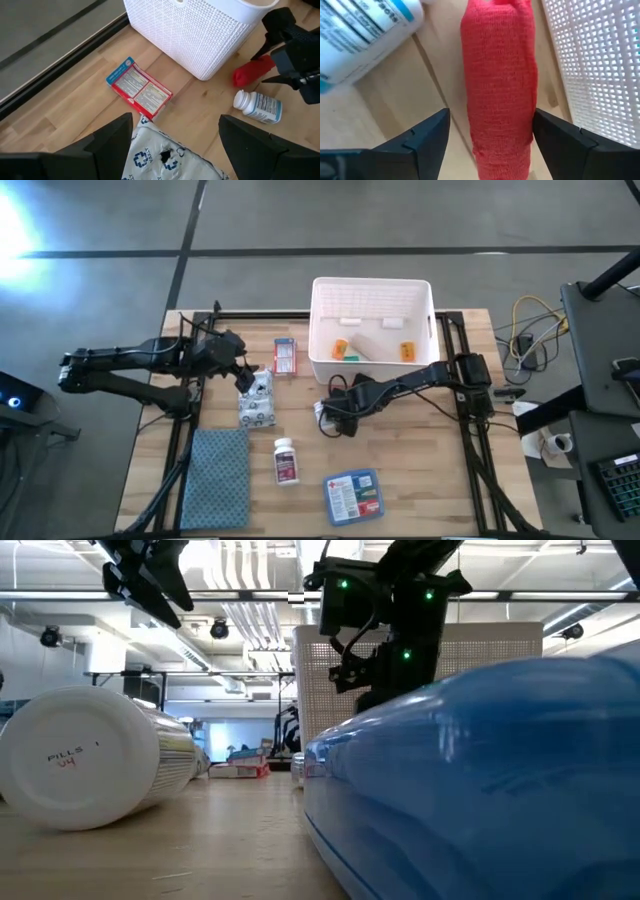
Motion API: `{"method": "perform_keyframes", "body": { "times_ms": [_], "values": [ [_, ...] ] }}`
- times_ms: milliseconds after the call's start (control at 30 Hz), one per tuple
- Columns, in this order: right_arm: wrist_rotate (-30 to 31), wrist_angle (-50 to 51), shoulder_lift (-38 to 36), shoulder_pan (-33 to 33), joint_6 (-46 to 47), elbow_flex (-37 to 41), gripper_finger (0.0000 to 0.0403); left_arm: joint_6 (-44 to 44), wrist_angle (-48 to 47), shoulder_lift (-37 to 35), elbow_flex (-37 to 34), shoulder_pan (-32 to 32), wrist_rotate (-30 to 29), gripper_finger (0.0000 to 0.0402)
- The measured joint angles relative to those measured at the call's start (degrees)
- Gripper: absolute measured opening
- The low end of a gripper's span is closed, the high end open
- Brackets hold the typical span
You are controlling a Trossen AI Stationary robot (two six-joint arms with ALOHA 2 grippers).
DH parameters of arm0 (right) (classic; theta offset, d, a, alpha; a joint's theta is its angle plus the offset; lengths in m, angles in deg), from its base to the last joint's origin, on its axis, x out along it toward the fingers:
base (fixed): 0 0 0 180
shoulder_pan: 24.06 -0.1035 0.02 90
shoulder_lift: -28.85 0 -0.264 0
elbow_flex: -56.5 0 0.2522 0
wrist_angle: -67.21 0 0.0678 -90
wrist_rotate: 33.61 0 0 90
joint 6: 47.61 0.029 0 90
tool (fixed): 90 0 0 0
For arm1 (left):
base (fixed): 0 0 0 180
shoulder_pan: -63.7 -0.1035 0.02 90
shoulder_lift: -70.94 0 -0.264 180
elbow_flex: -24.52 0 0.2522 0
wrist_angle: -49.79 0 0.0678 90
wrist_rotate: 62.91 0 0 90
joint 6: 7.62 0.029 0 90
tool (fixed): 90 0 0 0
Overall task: Pick & place medical supplies in basket/bin
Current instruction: Put the red bandage into the bin
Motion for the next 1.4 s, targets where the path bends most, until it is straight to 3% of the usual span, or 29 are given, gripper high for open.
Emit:
{"method": "perform_keyframes", "body": {
  "times_ms": [167,533,733,933,1200,1400],
  "values": [
    [-1.9,-0.8,0.0,-0.4,0.5,1.0,0.0251,-0.2,0.0,0.0,0.0,0.0,0.0,0.0274],
    [-17.4,-1.5,-0.5,-5.0,3.9,0.4,0.0228,-0.2,0.0,0.0,0.0,0.0,0.0,0.0274],
    [-13.7,-1.9,-4.6,-6.0,15.0,0.1,0.0232,-0.2,0.0,0.0,0.0,0.0,0.0,0.0274],
    [-7.9,-3.0,-6.6,-6.1,17.2,0.2,0.0233,0.0,0.0,0.0,0.0,0.0,0.0,0.0274],
    [-6.9,-4.8,-1.5,-5.6,17.5,0.0,0.0233,1.5,0.0,0.0,0.0,0.0,0.0,0.0274],
    [-3.8,-0.5,0.1,-5.2,23.5,0.4,0.0233,1.5,-0.2,0.0,0.0,0.0,0.0,0.0274]
  ]
}}
